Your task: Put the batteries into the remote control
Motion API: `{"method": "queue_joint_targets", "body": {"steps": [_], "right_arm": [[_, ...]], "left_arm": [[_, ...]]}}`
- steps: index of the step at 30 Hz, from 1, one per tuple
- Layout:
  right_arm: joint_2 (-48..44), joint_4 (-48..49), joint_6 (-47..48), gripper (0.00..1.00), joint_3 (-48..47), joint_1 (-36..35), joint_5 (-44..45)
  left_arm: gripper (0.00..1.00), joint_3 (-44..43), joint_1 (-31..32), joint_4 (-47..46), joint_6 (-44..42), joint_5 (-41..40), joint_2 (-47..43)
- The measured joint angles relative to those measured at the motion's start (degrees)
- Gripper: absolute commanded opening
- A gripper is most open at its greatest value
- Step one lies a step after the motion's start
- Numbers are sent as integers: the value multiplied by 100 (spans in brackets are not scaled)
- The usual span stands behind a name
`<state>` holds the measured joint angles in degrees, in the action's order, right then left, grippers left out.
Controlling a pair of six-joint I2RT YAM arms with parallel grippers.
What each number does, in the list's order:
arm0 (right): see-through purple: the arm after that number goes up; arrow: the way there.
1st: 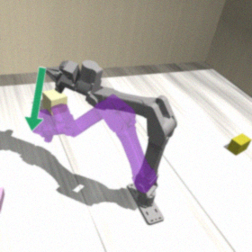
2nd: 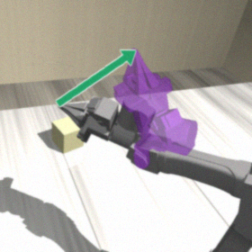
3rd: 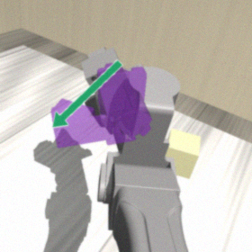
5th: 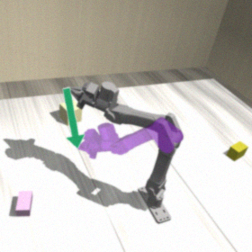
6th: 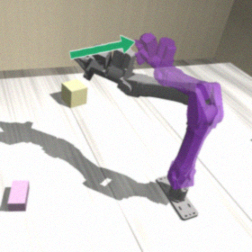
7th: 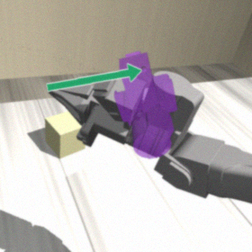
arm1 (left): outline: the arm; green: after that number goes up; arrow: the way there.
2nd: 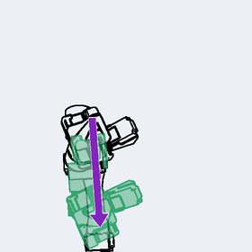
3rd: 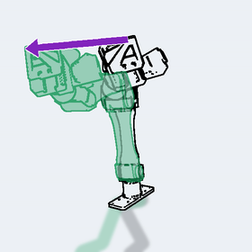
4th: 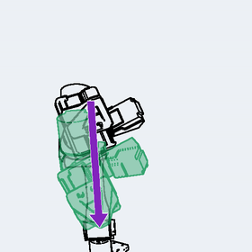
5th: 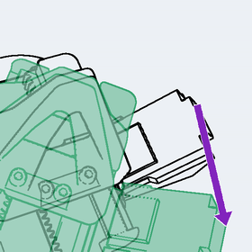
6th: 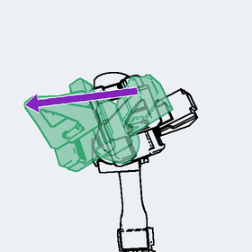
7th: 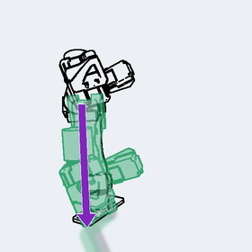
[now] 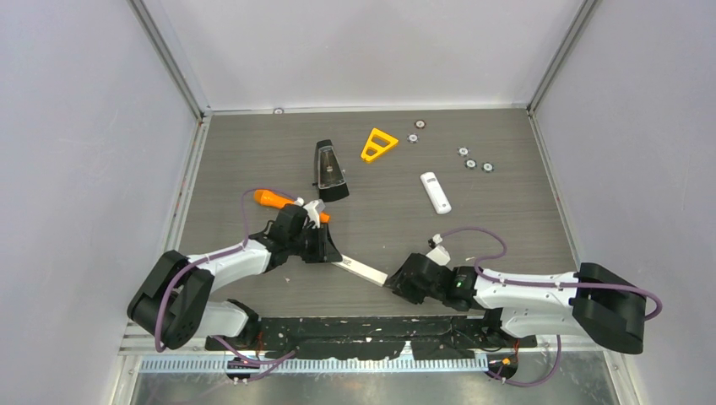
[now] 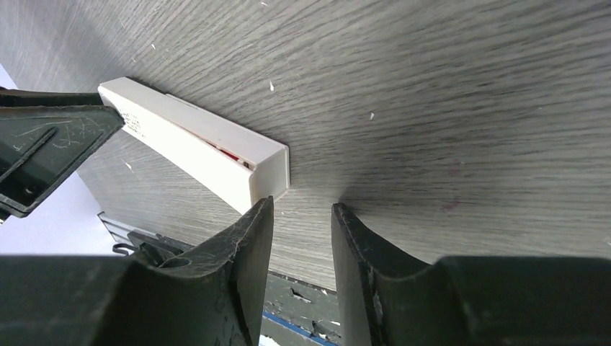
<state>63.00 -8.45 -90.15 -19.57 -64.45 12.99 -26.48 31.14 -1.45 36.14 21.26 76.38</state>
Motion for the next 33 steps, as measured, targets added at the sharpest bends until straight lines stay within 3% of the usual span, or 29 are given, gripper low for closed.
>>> {"method": "queue_joint_targets", "body": {"steps": [6,14,21,28,33], "right_arm": [[61,153,50,39,9,0,26],[-116,157,177,28,9,0,85],[-680,122,306,29,57,0,160],[-745,225,275,37,61,0,221],[-374,365,227,29,59,0,232]], "left_arm": [[25,2,0,0,52,-9,2],[25,2,0,-2,90,-15,0],[25,2,0,-17,96,-15,17],[25,2,0,-26,98,-13,24],[25,2,0,-39,98,-7,48]]}}
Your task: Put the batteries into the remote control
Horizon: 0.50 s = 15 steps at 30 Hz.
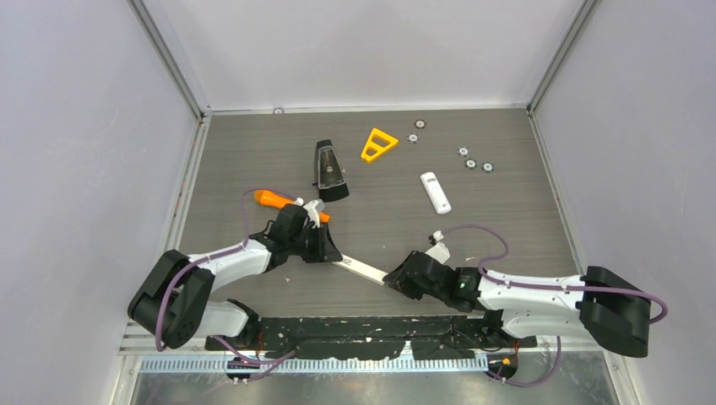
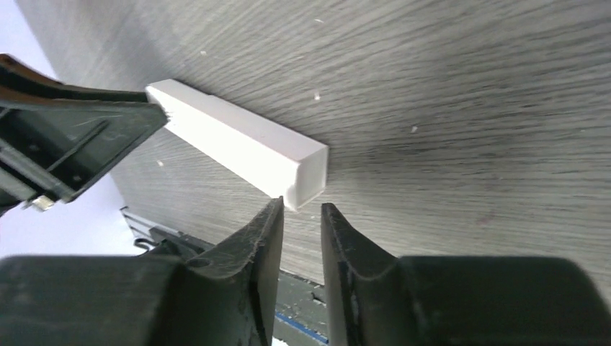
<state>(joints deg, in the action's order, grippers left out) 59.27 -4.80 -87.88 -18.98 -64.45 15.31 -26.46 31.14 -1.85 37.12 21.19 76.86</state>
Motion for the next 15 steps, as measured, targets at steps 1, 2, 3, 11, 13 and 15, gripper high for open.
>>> {"method": "queue_joint_targets", "body": {"steps": [1,2,3,11,13,15], "right_arm": [[98,13,-13,28,0,0,-11],[238,35,-48,25,0,0,-33],[354,70,-87,24,0,0,-46],[595,341,-247,7,-55,0,-114],[647,328,-256,6,-79,0,-157],[706,310,-262,6,-103,0,-192]], "left_arm": [[25,0,0,-2,2,2,4],[25,0,0,-2,4,2,7],[25,2,0,-4,9,2,7],[24,50,-2,-120,11,-2,0],[24,79,-2,-208,4,-4,0],[25,120,-4,-313,-7,-7,-2]]}}
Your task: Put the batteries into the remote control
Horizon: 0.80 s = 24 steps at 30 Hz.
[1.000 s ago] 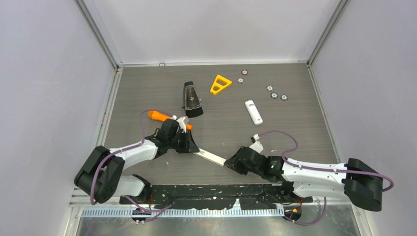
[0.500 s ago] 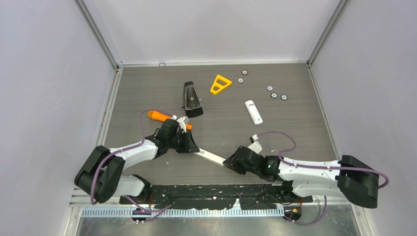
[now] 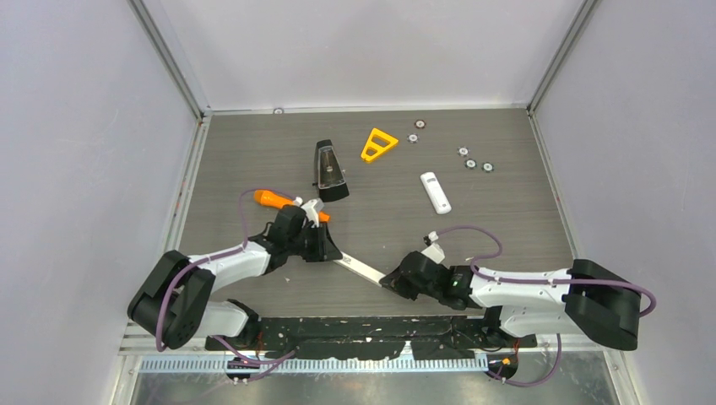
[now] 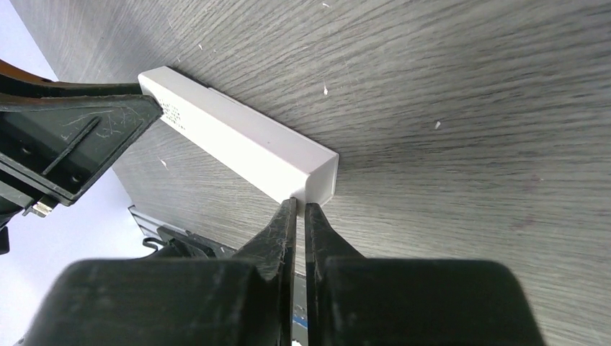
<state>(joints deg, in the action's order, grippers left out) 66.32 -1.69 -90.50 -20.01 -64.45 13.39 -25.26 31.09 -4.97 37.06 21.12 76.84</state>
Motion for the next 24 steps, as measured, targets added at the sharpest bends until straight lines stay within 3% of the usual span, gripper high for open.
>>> {"method": "queue_joint_targets", "body": {"steps": [8,17,24], "right_arm": [[177,-79,-9,5,-162,0,-129],[474,-614,66,5,-619,42,-385],[789,-1338,328,5,-1202,219,-734]], "left_arm": [[25,260,-9,-566,-74,-13,-153],[0,380,125,-990,-343,-179,-162],[0,437,197,-1196,-463,-275,-157]]}}
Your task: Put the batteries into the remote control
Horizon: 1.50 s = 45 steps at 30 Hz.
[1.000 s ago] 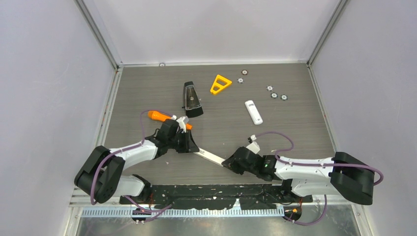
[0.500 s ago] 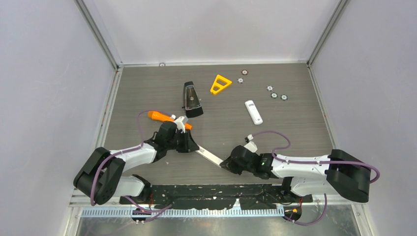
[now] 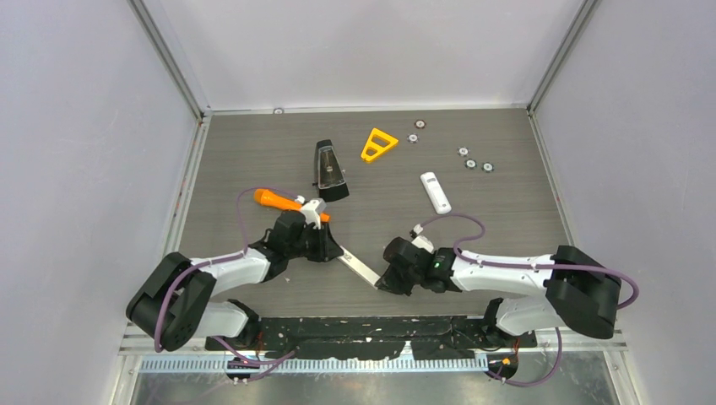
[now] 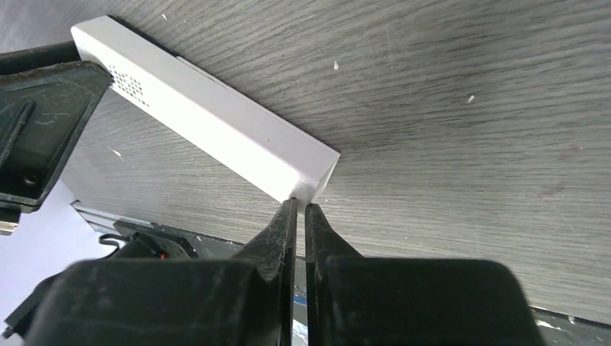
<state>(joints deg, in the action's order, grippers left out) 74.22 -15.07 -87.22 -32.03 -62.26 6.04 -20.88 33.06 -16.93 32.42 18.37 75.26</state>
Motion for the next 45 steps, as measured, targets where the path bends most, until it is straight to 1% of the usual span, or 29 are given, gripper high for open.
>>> {"method": "queue_joint_targets", "body": {"steps": [1,3,4,7,9,11,12,15,17,18,19,20,21,24,27,32,36,39,43,45], "right_arm": [[46,-92,48,6,-74,17,-31],[109,-271,173,13,-225,39,-63],[136,-343,236,18,-282,46,-63],[157,-527,457,22,-404,50,11],[149,-691,662,23,-483,52,79],[96,-793,839,26,-533,68,122],[46,-822,922,30,-555,85,136],[-280,-914,1187,38,-710,166,179],[-568,-968,1360,49,-841,219,203],[-697,-1001,1447,52,-905,245,212],[-807,-1023,1521,57,-951,256,225],[-911,-1045,1650,60,-997,278,223],[-986,-1051,1779,66,-1040,293,210],[-940,-1038,2439,74,-1248,339,39],[-579,-1021,3388,80,-1631,356,-201],[162,-914,5139,83,-2212,358,-702],[798,-1049,6529,83,-2553,337,-1032],[1307,-1202,7359,83,-2734,302,-1115],[1851,-1447,8212,78,-2802,273,-1165],[2009,-1519,8439,72,-2811,269,-1150]], "left_arm": [[0,4,0,-7,2,-2,-2],[0,2,11,9,0,-35,-20],[1,-7,22,52,-11,-68,-48],[18,-138,98,446,-76,-160,-162],[26,-317,179,970,-162,-205,-271],[33,-503,229,1482,-293,-256,-369],[37,-638,256,1775,-358,-293,-424],[43,-1156,299,2507,-629,-365,-581],[45,-1537,306,2817,-791,-446,-680],[46,-1661,306,2887,-848,-468,-721],[46,-1801,306,2970,-907,-498,-765],[46,-1926,306,3042,-955,-527,-804],[47,-2022,306,3106,-1016,-551,-831],[51,-2159,304,3316,-1088,-678,-890],[56,-2170,271,3635,-1099,-837,-1056],[68,-2175,28,4081,-1008,-1176,-1862],[78,-2164,-387,4315,-835,-1340,-2697],[83,-2103,-629,4457,-702,-1386,-3182],[85,-1961,-925,4693,-564,-1381,-3683],[86,-1899,-1027,4802,-533,-1346,-3812]]}}
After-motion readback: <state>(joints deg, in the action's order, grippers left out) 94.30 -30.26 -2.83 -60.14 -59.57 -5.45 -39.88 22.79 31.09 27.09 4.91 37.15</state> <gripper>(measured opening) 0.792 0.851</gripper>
